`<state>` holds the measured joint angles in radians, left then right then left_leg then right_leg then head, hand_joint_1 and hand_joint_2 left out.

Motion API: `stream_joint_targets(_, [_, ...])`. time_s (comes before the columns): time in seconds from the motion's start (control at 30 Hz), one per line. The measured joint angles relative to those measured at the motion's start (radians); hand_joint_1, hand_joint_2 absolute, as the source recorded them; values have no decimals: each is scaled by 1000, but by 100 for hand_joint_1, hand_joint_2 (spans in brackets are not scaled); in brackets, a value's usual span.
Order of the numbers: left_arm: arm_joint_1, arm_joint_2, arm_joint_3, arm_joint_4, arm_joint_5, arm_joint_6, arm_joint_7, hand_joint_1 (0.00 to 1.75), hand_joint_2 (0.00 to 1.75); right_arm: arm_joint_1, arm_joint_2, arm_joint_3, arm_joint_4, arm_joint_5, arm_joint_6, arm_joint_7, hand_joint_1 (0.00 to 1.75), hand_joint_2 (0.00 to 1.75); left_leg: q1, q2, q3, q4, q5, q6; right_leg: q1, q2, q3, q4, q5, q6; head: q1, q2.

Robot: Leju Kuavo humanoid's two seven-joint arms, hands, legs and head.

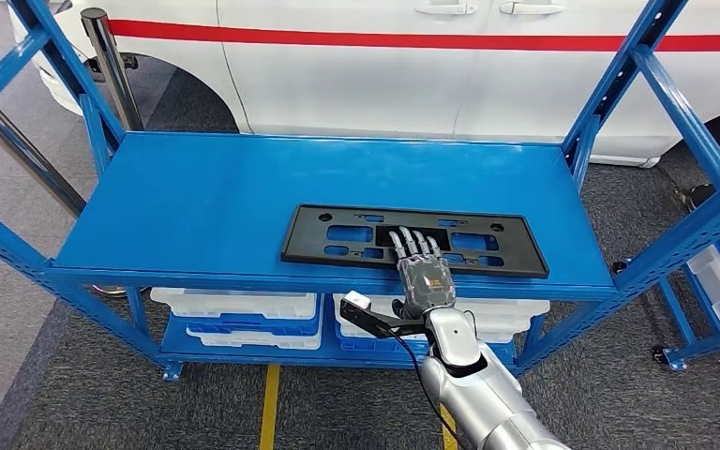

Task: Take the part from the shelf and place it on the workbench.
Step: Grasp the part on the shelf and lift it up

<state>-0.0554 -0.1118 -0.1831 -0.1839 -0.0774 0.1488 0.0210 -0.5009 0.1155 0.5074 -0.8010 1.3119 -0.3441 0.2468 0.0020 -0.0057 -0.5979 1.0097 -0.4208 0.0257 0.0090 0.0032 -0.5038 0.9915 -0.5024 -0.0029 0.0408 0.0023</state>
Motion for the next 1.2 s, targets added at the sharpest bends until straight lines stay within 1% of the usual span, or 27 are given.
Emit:
stream_joint_targets(0.07, [0,0,0,0,0,0,0,0,0,0,0,0,0,0,0,0,0,175,0,0,0,0,0,0,0,0,0,0,0,0,0,0])
stream_joint_targets(0.1, [0,0,0,0,0,0,0,0,0,0,0,0,0,0,0,0,3,175,0,0,0,0,0,0,0,0,0,0,0,0,0,0])
stream_joint_targets(0.13, [0,0,0,0,0,0,0,0,0,0,0,0,1,0,0,0,34,175,0,0,0,0,0,0,0,0,0,0,0,0,0,0])
stream_joint_targets(0.2, [0,0,0,0,0,0,0,0,0,-1,0,0,2,0,0,0,102,175,0,0,0,0,0,0,0,0,0,0,0,0,0,0])
stream_joint_targets(0.23, [0,0,0,0,0,0,0,0,0,-1,0,0,2,0,0,0,131,175,0,0,0,0,0,0,0,0,0,0,0,0,0,0])
stream_joint_targets(0.27, [0,0,0,0,0,0,0,0,0,-1,0,0,2,0,0,0,134,175,0,0,0,0,0,0,0,0,0,0,0,0,0,0])
stream_joint_targets(0.43, [0,0,1,0,1,-1,-4,0,0,-2,0,0,4,0,4,0,131,175,0,0,0,0,0,0,0,0,0,0,0,0,0,0])
stream_joint_targets(0.73, [0,0,3,0,3,-2,-6,0,0,-10,5,0,5,-1,9,-3,141,175,0,0,2,0,0,0,0,0,0,0,0,0,0,0])
stream_joint_targets(0.97, [1,0,7,0,5,-3,-6,0,0,-14,5,0,6,-3,11,-3,145,175,0,0,2,0,0,0,0,0,1,1,0,0,0,0])
stream_joint_targets(1.2, [1,0,8,0,7,-3,-7,0,0,-13,5,0,6,-3,13,-3,144,175,0,0,2,0,0,0,0,0,0,0,0,0,0,0])
